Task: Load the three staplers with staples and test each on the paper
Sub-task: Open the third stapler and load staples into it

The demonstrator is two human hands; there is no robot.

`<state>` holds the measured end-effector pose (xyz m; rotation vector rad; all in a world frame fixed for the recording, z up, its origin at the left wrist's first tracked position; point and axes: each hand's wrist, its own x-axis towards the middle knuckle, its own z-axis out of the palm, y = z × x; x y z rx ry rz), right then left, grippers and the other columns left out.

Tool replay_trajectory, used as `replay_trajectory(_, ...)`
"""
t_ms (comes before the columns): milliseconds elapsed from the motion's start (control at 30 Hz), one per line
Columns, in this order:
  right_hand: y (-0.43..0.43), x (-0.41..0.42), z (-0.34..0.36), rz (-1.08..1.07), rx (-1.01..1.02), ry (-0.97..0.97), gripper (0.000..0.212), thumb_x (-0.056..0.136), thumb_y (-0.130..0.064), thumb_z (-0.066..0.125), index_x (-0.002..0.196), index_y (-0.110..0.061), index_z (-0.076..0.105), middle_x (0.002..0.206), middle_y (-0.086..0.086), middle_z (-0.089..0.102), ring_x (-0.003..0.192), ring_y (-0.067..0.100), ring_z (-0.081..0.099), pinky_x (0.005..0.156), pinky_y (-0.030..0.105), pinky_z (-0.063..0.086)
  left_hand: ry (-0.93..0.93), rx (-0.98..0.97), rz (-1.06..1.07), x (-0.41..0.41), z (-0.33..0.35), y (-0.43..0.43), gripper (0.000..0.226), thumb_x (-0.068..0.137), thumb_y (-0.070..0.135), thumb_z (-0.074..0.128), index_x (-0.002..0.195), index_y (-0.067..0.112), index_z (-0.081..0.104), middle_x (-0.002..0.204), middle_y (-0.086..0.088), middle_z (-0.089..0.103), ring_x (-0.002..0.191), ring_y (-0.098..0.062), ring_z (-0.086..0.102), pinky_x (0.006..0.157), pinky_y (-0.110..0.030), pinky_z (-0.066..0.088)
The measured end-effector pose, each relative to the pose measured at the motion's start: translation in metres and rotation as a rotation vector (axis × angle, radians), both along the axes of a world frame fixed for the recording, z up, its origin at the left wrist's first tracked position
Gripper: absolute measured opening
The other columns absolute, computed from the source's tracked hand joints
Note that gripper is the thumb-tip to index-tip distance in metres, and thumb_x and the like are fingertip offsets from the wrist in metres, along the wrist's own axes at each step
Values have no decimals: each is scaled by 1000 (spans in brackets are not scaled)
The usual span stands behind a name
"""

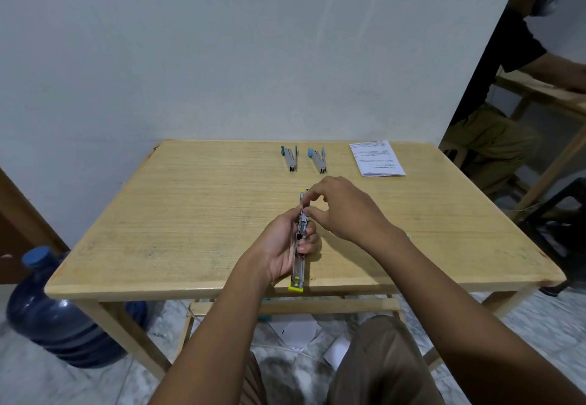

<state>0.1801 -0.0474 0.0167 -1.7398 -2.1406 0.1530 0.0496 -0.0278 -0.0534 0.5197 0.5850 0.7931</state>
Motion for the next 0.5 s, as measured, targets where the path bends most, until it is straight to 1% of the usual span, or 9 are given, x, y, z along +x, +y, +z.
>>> replay_trajectory(133, -1, 0, -6, -27, 5, 71, 8, 89, -38, 66, 96, -34, 68, 107, -13, 59, 106, 9, 50, 79, 34, 46, 23, -4, -35, 0, -4, 4, 44, 102, 34, 40, 69, 7, 51, 54, -5, 44, 39, -12, 36, 34, -19, 28)
replay_trajectory(233, -7, 6, -8, 39, 43, 41, 12, 93, -38, 60, 101, -32, 68, 110, -13, 57, 109, 8, 48, 80, 33, 44, 29, 13, -61, 0, -8, 6, 49, 102, 37, 41, 65, 8, 55, 54, -4, 44, 39, -12, 36, 42, -20, 21)
replay_trajectory(300, -13, 13, -10, 139, 40, 17, 19, 96, -38, 56, 108, -31, 69, 117, -12, 56, 113, 8, 47, 82, 32, 45, 10, 1, -63, -1, -8, 6, 45, 102, 36, 42, 72, 9, 61, 56, -3, 45, 40, -11, 37, 40, -19, 23)
replay_trajectory(367, -17, 18, -13, 230, 34, -45, 26, 97, -40, 51, 113, -31, 70, 124, -10, 54, 117, 10, 47, 85, 33, 45, -11, -4, -50, -1, -7, 5, 34, 103, 34, 42, 89, 10, 62, 59, -3, 45, 41, -10, 38, 36, -18, 28)
replay_trajectory(400, -18, 21, -15, 256, 42, -81, 31, 98, -43, 46, 113, -31, 70, 127, -9, 54, 117, 12, 47, 86, 33, 44, -8, 1, -40, -1, -6, 5, 32, 103, 34, 42, 95, 11, 61, 59, -3, 46, 41, -10, 38, 36, -18, 29)
replay_trajectory(433, -18, 23, -16, 269, 59, -116, 37, 97, -47, 40, 112, -32, 70, 129, -8, 54, 117, 13, 48, 85, 33, 43, 0, 5, -34, 0, -6, 5, 31, 104, 33, 41, 96, 10, 60, 59, -3, 46, 40, -10, 38, 35, -18, 29)
replay_trajectory(500, -17, 25, -19, 270, 114, -190, 45, 94, -51, 32, 111, -33, 69, 130, -5, 55, 115, 16, 51, 84, 35, 43, 4, 6, -42, 0, -6, 4, 36, 104, 35, 40, 89, 8, 59, 57, -3, 47, 40, -10, 38, 35, -19, 29)
